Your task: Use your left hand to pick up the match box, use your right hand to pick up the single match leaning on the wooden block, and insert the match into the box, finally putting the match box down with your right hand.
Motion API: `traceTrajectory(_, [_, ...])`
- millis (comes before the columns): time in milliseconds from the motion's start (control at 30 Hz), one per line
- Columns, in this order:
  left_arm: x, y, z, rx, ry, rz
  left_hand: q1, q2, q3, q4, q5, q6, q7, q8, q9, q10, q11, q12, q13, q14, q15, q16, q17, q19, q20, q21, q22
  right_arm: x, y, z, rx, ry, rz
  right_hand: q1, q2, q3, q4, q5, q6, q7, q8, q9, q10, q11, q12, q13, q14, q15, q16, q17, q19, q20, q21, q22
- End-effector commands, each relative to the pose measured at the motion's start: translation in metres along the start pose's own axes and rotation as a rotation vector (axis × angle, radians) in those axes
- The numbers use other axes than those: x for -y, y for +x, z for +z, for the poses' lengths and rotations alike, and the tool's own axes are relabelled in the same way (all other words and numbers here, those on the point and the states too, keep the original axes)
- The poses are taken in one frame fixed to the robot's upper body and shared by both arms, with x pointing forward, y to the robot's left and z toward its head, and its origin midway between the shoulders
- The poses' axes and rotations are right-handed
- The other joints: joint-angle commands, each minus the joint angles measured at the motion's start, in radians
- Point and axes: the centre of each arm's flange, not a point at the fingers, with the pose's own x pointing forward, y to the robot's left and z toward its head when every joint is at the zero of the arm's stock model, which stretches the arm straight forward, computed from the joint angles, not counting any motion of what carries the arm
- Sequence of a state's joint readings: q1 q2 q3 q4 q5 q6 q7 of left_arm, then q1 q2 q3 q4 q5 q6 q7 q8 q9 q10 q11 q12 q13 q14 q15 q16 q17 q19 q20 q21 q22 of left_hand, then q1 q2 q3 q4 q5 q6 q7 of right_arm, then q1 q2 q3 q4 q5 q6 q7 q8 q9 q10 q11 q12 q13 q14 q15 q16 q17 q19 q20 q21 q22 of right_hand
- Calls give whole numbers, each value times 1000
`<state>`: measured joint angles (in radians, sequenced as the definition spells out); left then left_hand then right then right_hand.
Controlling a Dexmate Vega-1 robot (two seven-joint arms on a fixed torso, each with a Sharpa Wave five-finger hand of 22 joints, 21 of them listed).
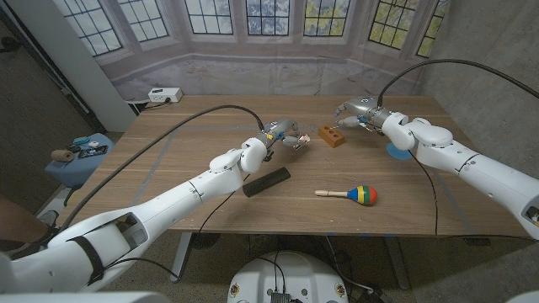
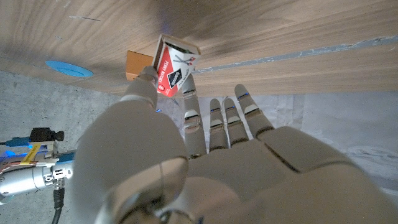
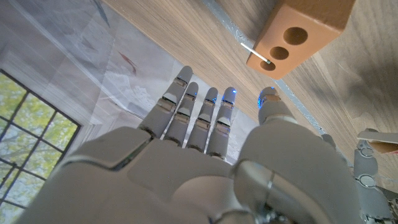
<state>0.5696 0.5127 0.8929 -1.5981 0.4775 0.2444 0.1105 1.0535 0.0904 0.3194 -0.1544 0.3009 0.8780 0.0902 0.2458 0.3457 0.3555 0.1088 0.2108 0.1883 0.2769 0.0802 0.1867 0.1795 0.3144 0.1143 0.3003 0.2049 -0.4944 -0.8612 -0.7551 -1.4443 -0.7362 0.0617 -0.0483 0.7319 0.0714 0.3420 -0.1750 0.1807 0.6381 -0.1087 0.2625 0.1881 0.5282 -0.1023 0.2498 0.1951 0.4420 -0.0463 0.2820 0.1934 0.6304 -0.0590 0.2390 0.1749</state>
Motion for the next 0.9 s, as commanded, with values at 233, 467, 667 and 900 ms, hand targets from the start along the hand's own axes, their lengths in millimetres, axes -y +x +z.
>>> traceTrajectory(233, [4, -8, -6, 4, -29, 30, -1, 4, 7, 0, 3, 2, -7, 3, 4, 1, -10, -2, 2, 6, -11, 3, 1, 7, -13, 7, -1, -5, 5, 6, 30, -62, 3, 15, -1, -4, 2, -6, 13, 1, 2, 6, 15, -1, -1, 2, 11, -119, 10, 2, 10, -39, 6, 1])
traceTrajectory(467, [4, -10, -7, 3, -27, 32, -2, 6, 8, 1, 4, 1, -9, 3, 5, 1, -10, -3, 2, 7, -12, 3, 2, 6, -13, 7, -1, -7, 10, 6, 44, -96, -3, 31, -2, -4, 0, -5, 26, -5, 3, 6, 31, -9, 0, 2, 26, -124, 14, 3, 18, -42, 6, 1])
traceTrajectory(667, [4, -9, -6, 0, -22, 32, -2, 6, 9, 0, 4, 5, -10, 3, 6, 3, -11, -3, 2, 9, -14, 3, 2, 6, -15, 7, -1, -8, 16, -1, 53, -119, 1, 42, -2, -4, 0, -5, 40, -11, 5, 6, 40, -13, -2, 2, 32, -129, 15, 4, 25, -45, 6, 2])
traceTrajectory(900, [4, -8, -5, -2, -20, 29, -2, 6, 10, -1, 4, 2, -14, 2, 8, 3, -14, -3, 2, 9, -15, 3, 1, 5, -17, 7, -1, -5, 18, -6, 64, -151, 2, 52, -3, -6, 1, -5, 50, -15, 6, 7, 50, -15, -2, 2, 38, -133, 17, 5, 35, -47, 8, 2])
